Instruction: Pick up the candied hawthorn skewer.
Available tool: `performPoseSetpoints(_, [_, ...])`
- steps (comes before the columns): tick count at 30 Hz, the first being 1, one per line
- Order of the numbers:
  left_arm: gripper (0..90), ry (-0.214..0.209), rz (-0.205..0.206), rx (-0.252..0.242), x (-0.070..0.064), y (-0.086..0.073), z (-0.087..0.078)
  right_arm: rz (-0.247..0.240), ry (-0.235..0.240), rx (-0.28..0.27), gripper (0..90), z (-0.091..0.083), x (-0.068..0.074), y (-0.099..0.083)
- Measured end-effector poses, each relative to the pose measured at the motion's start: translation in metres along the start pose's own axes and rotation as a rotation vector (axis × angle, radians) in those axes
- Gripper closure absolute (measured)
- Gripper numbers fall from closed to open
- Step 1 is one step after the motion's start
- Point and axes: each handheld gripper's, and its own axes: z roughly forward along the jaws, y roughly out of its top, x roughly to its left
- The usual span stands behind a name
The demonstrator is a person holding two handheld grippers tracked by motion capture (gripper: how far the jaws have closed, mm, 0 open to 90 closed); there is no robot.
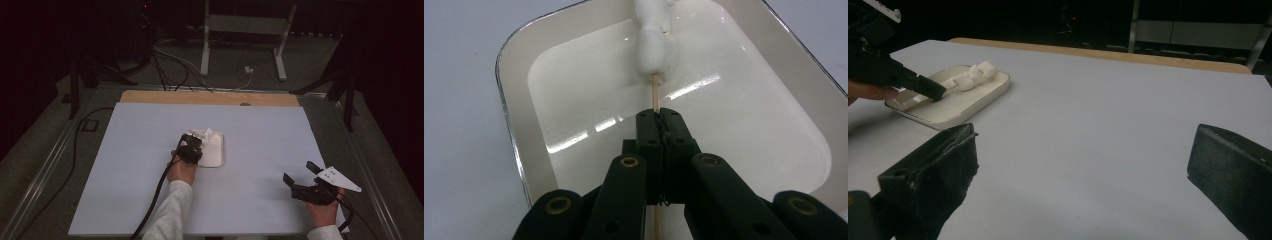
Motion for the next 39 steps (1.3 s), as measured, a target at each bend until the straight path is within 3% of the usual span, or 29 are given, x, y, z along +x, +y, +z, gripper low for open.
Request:
performPoseSetpoints(6, [90.0, -0.021, 0.003, -0.025, 0.003, 0.0, -0.005, 0.003, -0.001, -0.001, 0.0, 0.0, 0.0, 0.0])
performPoseSetpoints(14, [90.0, -0.077, -0.036, -0.092, 0.012, 0.002, -0.019, 0.003, -0.003, -0.001, 0.0, -0.001, 0.0, 0.0])
performPoseSetpoints(24, [90.0, -0.118, -0.044, -0.148, 0.021, 0.001, -0.036, 0.001, -0.003, 0.002, 0.0, 0.0, 0.0, 0.0])
performPoseSetpoints(33, [90.0, -0.151, -0.046, -0.195, 0.025, -0.002, -0.046, -0.001, -0.005, 0.005, 0.0, 0.0, 0.0, -0.001])
performPoseSetpoints(39, [90.0, -0.151, -0.041, -0.207, 0.029, -0.005, -0.052, 0.003, -0.008, 0.009, 0.0, 0.0, 0.001, -0.001])
